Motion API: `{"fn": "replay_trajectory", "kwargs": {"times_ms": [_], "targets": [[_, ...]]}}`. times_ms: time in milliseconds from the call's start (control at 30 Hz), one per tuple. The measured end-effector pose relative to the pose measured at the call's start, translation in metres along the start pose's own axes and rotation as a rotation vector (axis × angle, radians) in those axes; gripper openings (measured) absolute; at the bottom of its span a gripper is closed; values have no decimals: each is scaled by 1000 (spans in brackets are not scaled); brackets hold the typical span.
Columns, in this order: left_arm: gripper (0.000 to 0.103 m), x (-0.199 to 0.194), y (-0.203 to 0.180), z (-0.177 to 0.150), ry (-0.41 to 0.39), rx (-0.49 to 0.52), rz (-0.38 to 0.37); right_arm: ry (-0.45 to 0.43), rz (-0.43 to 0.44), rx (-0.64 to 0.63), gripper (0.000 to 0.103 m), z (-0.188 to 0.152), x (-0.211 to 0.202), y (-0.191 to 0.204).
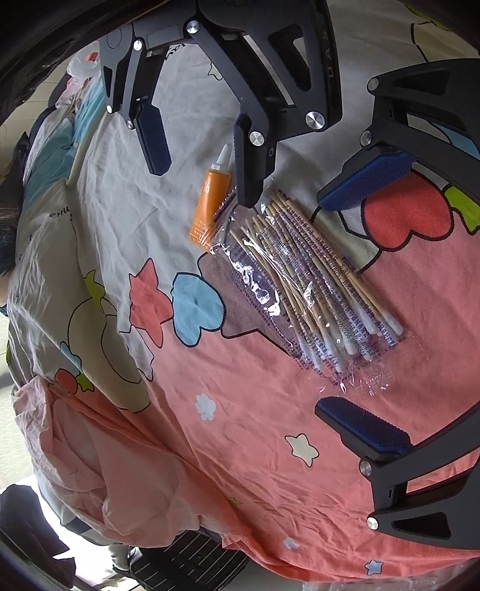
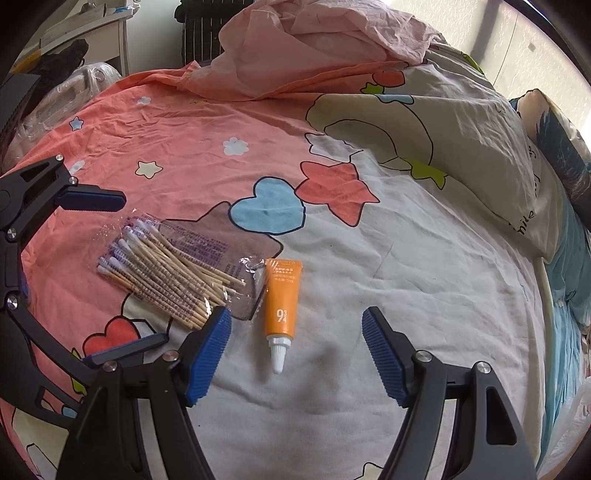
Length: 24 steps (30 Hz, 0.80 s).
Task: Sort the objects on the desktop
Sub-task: 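Close the right tool on the orange tube while the left tool grasps the cotton swab bag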
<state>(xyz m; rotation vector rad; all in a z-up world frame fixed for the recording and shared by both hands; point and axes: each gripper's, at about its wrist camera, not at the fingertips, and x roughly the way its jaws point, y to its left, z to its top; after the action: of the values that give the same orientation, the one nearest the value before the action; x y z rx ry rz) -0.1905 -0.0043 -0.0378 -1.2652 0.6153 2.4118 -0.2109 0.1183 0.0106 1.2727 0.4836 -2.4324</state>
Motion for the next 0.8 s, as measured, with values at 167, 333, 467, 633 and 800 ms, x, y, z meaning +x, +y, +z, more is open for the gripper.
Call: {"fn": "replay_trajectory", "kwargs": {"times_ms": [167,333,467,633,800], "targets": [[75,-4,-5,2,18,19,-39,15,94,49,54,1,9,-12],[40,-16,-25,-4,24,119,5,21,105,27,23,2,4,-4],[34,-17,-23,-4,29,102,-6,23,74,12,18,2,2,3],[28,-20,-15,-5,43,53,-43,23,106,41,17,-1,-6,-2],[25,-27,-17,-8,43,40,-62,4,118,53,17,-7,-19,-2]]}}
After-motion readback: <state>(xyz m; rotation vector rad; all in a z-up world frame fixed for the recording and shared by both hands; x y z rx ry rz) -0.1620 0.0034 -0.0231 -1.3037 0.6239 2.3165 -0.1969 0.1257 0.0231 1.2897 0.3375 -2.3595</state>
